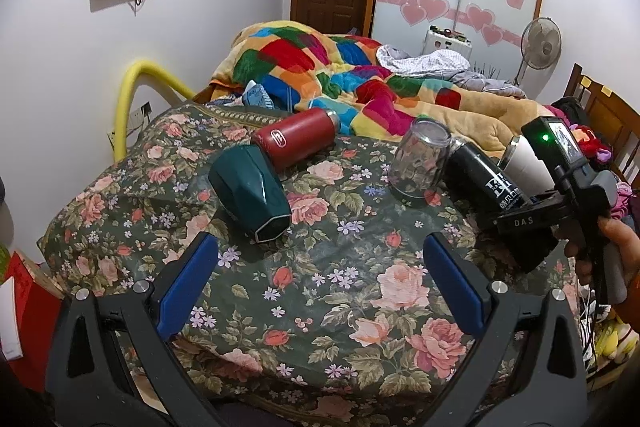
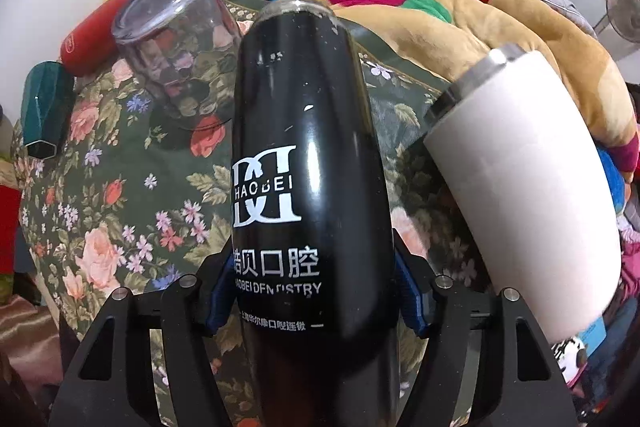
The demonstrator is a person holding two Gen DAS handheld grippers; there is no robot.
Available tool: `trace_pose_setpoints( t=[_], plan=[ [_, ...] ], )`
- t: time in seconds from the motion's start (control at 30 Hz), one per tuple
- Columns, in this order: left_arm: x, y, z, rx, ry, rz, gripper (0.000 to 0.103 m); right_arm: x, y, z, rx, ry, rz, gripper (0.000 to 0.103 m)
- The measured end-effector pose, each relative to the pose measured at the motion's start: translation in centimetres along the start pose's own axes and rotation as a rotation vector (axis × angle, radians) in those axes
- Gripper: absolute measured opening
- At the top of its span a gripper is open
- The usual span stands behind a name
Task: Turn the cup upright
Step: 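Lift the black bottle with the right tool toward the left tool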
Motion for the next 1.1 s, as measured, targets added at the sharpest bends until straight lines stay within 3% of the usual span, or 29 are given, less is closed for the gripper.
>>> trace_pose_setpoints(
  t=[0.23, 0.47, 0.77, 0.93, 1.1],
  plan=[
    [0.1, -2.2, 0.5, 0.006, 0.007, 0.036, 0.103, 2.7, -2.7, 0.2, -0.021, 0.047, 0.049, 0.063],
    [0.4, -4.8, 1.0, 0.021, 0.019, 0.074, 0.103, 4.9, -7.9, -0.5, -0.009, 0.056, 0.158, 0.063],
    [1.0, -7.4, 0.7, 0.026, 0.019, 0.116, 0.103, 7.1, -13.5, -4.8, -0.007, -0.037, 0.300, 0.063],
    [1.5, -8.0, 0.2, 0.022, 0.008, 0.119, 0.103, 7.8, -13.1, -7.5, -0.036, -0.102, 0.313, 0.063],
    [1.9, -7.9, -0.3, 0.012, 0.001, 0.108, 0.103, 7.5, -10.1, -10.0, -0.092, -0.131, 0.262, 0.063]
  ],
)
Point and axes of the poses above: each gripper's, at about its wrist camera, not at the fingertips, and y roughly the way its jaws point, z to its right, x to its underside, the point moved 2 cm from there along y, roughly the way its jaws point, and after that the axes turned 11 degrees about -z, right-handed, at the moved point
